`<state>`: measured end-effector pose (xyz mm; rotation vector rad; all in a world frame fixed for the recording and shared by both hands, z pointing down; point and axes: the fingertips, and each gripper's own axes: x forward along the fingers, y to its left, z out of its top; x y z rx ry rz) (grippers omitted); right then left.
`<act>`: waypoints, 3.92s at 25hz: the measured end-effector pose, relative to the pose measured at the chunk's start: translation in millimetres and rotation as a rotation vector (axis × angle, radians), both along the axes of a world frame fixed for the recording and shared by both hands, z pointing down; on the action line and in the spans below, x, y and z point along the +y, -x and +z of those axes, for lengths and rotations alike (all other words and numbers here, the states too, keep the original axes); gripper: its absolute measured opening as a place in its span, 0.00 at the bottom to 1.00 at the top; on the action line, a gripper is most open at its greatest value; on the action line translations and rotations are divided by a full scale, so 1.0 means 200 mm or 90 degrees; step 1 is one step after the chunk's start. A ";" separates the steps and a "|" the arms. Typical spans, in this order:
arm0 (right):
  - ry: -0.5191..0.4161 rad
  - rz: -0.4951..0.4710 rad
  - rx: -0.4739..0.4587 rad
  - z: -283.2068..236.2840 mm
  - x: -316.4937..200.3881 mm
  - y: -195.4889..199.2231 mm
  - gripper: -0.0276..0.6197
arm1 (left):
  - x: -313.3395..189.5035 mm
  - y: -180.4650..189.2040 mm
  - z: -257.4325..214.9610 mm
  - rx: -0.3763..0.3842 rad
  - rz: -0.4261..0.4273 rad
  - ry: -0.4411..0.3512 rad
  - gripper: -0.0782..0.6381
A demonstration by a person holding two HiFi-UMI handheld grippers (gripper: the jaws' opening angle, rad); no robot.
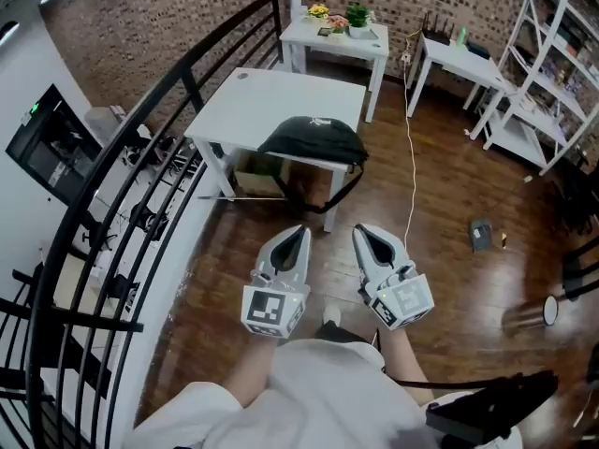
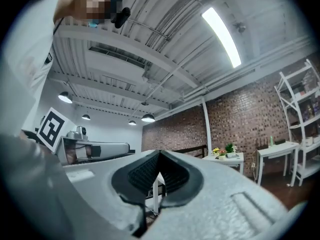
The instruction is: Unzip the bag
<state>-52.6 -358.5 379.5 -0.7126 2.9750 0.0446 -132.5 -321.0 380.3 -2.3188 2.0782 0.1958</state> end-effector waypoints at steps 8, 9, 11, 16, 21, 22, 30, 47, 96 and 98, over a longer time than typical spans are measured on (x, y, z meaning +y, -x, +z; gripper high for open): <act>0.026 -0.080 -0.009 -0.03 -0.48 0.14 0.03 | -0.45 0.09 -0.10 0.001 -0.074 0.008 0.13; 0.035 -0.084 -0.008 -0.01 -0.52 0.16 0.03 | -0.49 0.11 -0.09 0.001 -0.077 0.015 0.13; 0.046 -0.089 -0.008 0.03 -0.59 0.19 0.03 | -0.55 0.14 -0.06 0.000 -0.084 0.030 0.13; 0.057 -0.074 -0.010 0.12 -0.79 0.21 0.03 | -0.75 0.18 0.03 -0.003 -0.077 0.052 0.13; 0.069 -0.018 0.009 0.23 -1.06 0.22 0.03 | -1.04 0.24 0.14 0.002 -0.033 0.065 0.13; 0.070 -0.003 0.013 0.24 -1.13 0.22 0.03 | -1.11 0.26 0.15 0.002 -0.022 0.065 0.13; 0.065 0.110 0.042 0.30 -1.64 0.26 0.03 | -1.62 0.40 0.19 -0.005 0.057 0.065 0.13; 0.237 0.111 0.357 1.61 -2.06 0.28 0.16 | -2.07 0.41 0.99 0.033 0.123 0.270 0.13; 0.465 0.038 0.457 1.68 -2.12 0.38 0.11 | -2.15 0.26 1.63 0.002 0.138 0.466 0.15; 0.463 0.035 0.460 1.70 -2.10 0.39 0.11 | -2.13 0.28 1.64 -0.006 0.150 0.465 0.15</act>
